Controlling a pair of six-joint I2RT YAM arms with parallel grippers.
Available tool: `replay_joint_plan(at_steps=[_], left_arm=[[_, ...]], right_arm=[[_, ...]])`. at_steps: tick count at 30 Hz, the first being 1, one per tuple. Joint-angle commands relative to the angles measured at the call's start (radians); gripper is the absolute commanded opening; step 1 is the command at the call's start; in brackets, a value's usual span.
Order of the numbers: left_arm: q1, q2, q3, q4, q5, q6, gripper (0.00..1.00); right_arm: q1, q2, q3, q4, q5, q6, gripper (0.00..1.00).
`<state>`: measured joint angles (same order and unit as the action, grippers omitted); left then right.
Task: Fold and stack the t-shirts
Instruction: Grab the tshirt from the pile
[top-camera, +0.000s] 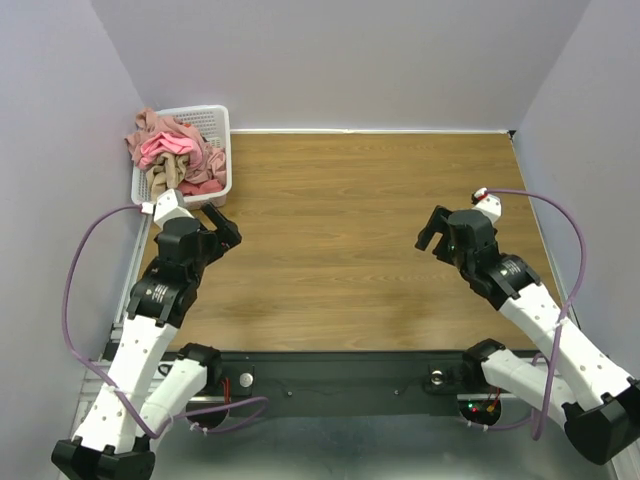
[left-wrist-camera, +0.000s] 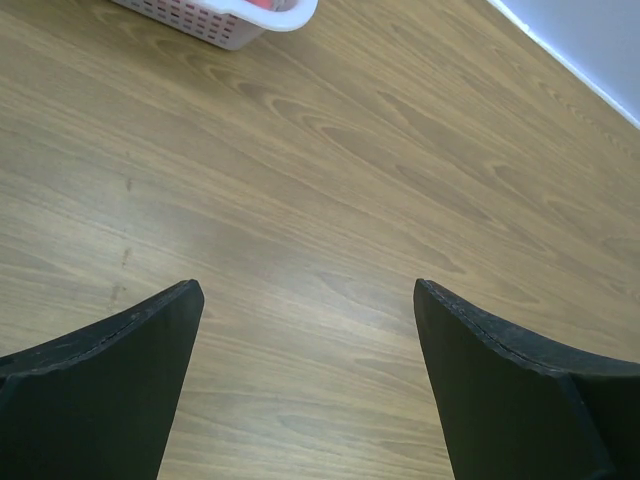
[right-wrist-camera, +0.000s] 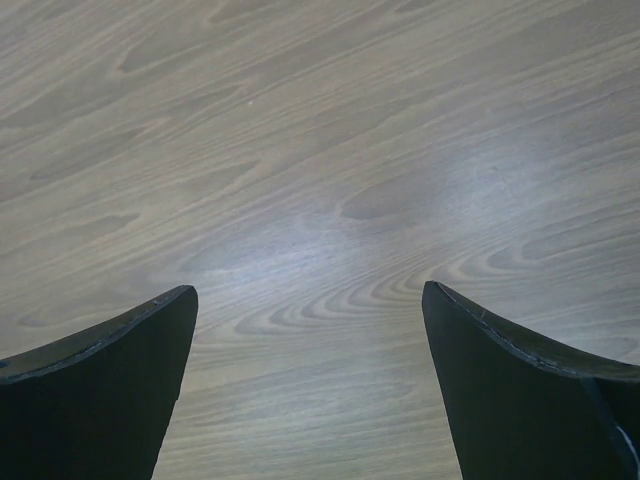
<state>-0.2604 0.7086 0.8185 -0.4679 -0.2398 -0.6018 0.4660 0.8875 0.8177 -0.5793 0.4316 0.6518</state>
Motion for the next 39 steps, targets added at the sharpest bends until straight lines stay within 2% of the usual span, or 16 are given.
replay_joint_plan(at_steps=[1, 5, 12, 15, 18, 20, 22, 28, 32, 35, 39], left_arm=[[0.000, -0.043, 0.007, 0.060, 0.013, -0.010, 0.99], [0.001, 0.009, 0.031, 0.077, -0.013, -0.004, 0.99], [0.001, 0.216, 0.166, 0.205, -0.058, 0.048, 0.99], [0.007, 0.415, 0.344, 0.200, -0.157, 0.059, 0.99], [0.015, 0.550, 0.465, 0.161, -0.190, 0.065, 0.99], [0.021, 0.675, 0.594, 0.053, -0.280, 0.019, 0.99], [0.042, 0.754, 0.669, 0.048, -0.364, 0.013, 0.99], [0.177, 0.957, 0.858, -0.009, -0.339, 0.037, 0.99], [0.211, 1.045, 0.910, 0.008, -0.342, 0.066, 0.98], [0.233, 1.114, 0.967, 0.035, -0.303, 0.089, 0.95], [0.239, 1.236, 1.102, 0.023, -0.300, 0.099, 0.87]], right_arm=[[-0.001, -0.033, 0.018, 0.013, 0.081, -0.001, 1.00], [-0.001, -0.048, 0.012, 0.015, 0.084, 0.011, 1.00], [-0.001, -0.021, 0.023, 0.015, 0.107, -0.008, 1.00], [-0.001, 0.014, 0.034, 0.015, 0.095, -0.012, 1.00], [-0.001, 0.045, 0.052, 0.015, 0.098, -0.029, 1.00], [-0.001, 0.070, 0.066, 0.015, 0.093, -0.049, 1.00], [-0.001, 0.079, 0.067, 0.015, 0.076, -0.070, 1.00], [-0.001, 0.091, 0.061, 0.015, 0.081, -0.070, 1.00], [-0.001, 0.097, 0.064, 0.015, 0.088, -0.067, 1.00], [-0.001, 0.110, 0.066, 0.015, 0.088, -0.069, 1.00], [-0.001, 0.119, 0.070, 0.015, 0.095, -0.069, 1.00]])
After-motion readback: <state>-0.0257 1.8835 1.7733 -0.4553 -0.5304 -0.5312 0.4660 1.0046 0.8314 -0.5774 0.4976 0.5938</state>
